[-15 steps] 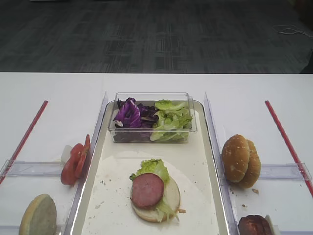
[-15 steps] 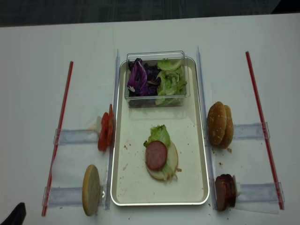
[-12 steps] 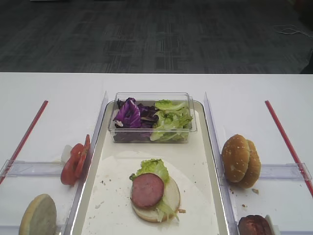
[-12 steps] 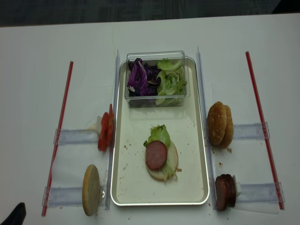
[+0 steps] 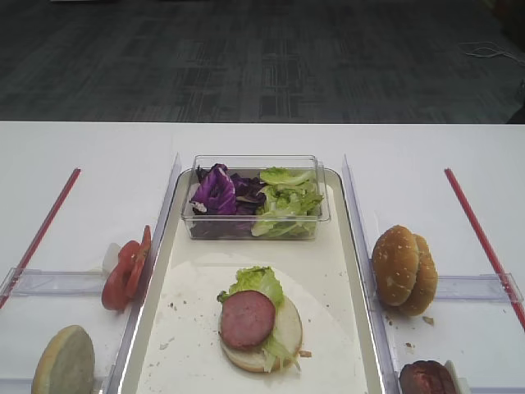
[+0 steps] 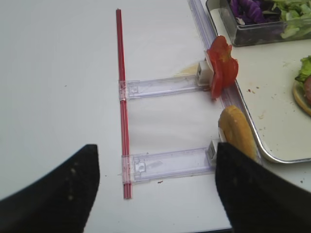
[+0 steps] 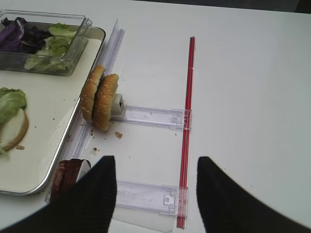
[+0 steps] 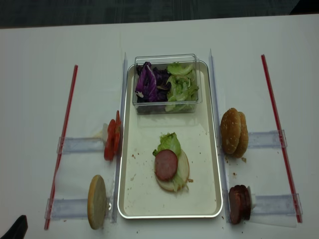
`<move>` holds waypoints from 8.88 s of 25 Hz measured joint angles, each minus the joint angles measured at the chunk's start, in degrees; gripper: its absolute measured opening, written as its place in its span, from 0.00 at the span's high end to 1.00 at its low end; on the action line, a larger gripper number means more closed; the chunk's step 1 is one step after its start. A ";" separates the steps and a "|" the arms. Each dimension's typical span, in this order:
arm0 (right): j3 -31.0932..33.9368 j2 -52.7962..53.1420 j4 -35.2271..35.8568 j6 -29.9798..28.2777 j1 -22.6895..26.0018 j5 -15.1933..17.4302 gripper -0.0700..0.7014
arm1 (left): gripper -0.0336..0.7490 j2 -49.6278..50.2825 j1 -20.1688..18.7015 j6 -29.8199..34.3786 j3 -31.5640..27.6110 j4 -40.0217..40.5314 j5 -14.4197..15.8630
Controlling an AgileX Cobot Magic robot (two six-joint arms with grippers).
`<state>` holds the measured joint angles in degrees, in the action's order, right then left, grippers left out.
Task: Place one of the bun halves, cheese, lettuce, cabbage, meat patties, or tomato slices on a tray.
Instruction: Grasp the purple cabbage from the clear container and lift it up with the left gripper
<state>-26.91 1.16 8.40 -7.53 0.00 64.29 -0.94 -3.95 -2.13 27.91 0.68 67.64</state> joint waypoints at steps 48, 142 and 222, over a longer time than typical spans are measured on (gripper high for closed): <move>0.00 0.00 0.00 0.11 0.00 0.00 0.41 | 0.32 52.67 0.00 -1.49 25.78 -1.44 -0.23; 0.09 0.00 0.11 0.01 0.00 0.00 0.41 | 0.32 121.17 -21.95 -9.91 71.36 -8.77 -12.57; 0.09 0.00 0.21 0.13 0.00 0.00 0.41 | 0.86 129.27 -21.95 -6.91 90.42 -7.25 2.85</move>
<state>-26.82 1.16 8.61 -7.41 0.00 64.29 128.32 -25.90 -9.04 118.33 -6.57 70.48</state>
